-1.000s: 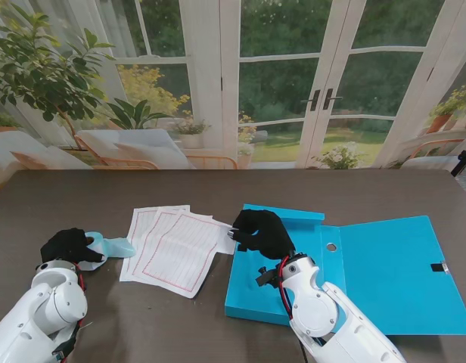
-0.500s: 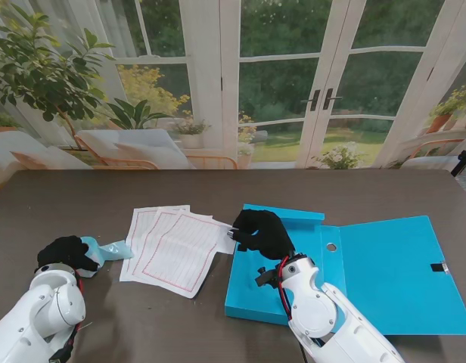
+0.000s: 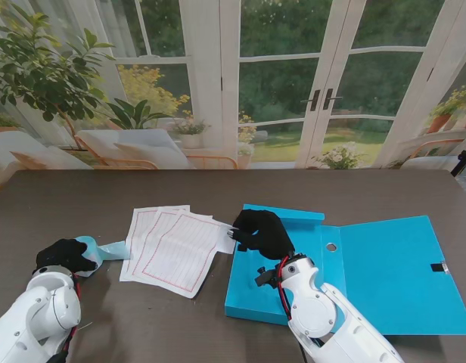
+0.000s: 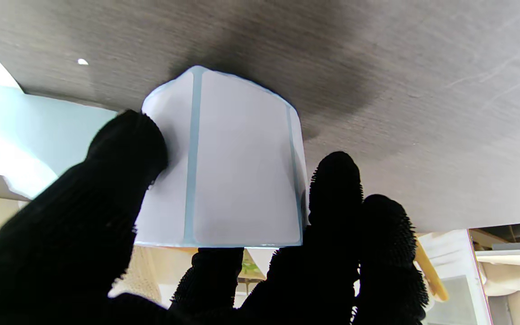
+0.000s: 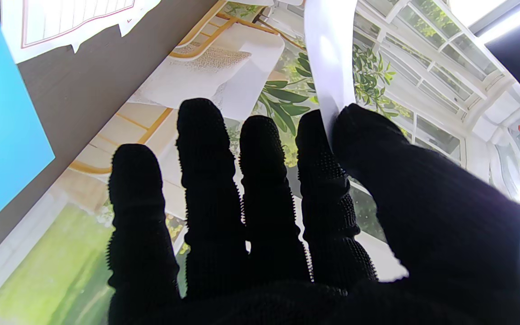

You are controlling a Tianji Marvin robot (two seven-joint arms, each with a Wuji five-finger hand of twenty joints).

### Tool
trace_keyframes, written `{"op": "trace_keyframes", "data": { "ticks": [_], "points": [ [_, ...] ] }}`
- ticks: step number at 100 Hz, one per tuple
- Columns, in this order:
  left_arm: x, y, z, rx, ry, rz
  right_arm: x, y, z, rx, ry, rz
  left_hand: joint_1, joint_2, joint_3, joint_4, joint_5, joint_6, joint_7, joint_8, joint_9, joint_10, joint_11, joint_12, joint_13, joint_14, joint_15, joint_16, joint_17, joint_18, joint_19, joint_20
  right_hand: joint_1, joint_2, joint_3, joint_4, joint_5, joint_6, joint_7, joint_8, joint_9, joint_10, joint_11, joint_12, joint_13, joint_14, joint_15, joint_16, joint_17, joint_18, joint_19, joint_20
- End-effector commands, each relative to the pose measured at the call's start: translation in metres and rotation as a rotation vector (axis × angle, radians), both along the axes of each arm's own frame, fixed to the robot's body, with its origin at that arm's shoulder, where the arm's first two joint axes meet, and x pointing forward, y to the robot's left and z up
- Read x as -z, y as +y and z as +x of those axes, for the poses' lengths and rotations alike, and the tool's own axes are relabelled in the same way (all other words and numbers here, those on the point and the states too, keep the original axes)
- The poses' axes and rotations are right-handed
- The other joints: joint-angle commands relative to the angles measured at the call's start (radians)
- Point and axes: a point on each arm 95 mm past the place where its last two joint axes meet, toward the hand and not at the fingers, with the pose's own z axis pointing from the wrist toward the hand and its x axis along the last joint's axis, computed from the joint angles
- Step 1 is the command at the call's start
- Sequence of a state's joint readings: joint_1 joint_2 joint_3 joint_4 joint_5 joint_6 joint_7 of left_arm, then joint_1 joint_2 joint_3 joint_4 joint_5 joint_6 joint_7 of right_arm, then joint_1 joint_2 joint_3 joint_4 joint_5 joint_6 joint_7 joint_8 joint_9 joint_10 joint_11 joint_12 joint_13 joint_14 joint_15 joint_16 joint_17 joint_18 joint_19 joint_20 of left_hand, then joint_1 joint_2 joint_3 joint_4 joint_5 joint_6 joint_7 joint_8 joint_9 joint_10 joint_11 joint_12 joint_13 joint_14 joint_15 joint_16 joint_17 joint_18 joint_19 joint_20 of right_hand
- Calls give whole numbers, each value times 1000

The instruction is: Peel a label from the label roll, stick it on the side of the file box and file the documents

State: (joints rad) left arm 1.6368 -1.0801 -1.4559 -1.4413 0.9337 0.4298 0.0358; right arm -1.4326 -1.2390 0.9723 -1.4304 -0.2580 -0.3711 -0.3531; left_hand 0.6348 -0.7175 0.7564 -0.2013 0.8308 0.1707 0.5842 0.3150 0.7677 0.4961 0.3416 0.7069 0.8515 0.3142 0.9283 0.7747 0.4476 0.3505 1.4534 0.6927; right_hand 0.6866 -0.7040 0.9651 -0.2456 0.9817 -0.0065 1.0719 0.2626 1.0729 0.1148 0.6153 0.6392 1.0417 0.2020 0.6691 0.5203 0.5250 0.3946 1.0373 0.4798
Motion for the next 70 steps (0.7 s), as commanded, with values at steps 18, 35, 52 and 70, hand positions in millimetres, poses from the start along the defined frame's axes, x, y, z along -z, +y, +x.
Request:
{"op": "trace_keyframes", "data": {
  "ticks": [18, 35, 52, 70],
  "points": [
    [2, 1, -8, 29, 34, 23, 2, 4, -2, -10, 12, 6, 5, 102, 89, 90, -53, 91, -163, -44, 1, -190, -9, -80, -63, 30, -59, -24, -43, -21, -26, 32, 77, 88, 10, 10, 13, -83, 90, 45, -13, 5, 14, -12, 32, 0, 16, 5, -135, -5, 31, -15],
    [-3, 0, -8, 45, 35, 26, 3, 4, -2, -11, 12, 7, 3, 118, 51, 94, -73, 100, -231, -74, -40, -182, -49, -122, -87, 32, -79, -29, -58, -25, -35, 39, 77, 88, 10, 10, 12, -84, 92, 46, -14, 3, 15, -13, 33, -1, 17, 5, -135, -6, 31, -15],
    [-7, 0, -7, 59, 47, 33, 3, 4, -1, -11, 12, 7, -13, 145, 26, 99, -98, 110, -301, -98, -118, -154, -119, -188, -130, 38, -110, -36, -87, -36, -53, 48, 78, 86, 11, 10, 12, -83, 92, 45, -14, 5, 15, -14, 33, -1, 17, 5, -135, -6, 31, -15],
    [-10, 1, -6, 63, 50, 37, 4, 4, -1, -10, 16, 8, -29, 166, 2, 104, -111, 91, -334, -105, -150, -152, -160, -244, -148, 39, -122, -40, -96, -47, -57, 57, 76, 86, 10, 10, 12, -83, 93, 45, -12, 4, 16, -14, 34, 0, 17, 5, -135, -5, 31, -14]
  ]
}}
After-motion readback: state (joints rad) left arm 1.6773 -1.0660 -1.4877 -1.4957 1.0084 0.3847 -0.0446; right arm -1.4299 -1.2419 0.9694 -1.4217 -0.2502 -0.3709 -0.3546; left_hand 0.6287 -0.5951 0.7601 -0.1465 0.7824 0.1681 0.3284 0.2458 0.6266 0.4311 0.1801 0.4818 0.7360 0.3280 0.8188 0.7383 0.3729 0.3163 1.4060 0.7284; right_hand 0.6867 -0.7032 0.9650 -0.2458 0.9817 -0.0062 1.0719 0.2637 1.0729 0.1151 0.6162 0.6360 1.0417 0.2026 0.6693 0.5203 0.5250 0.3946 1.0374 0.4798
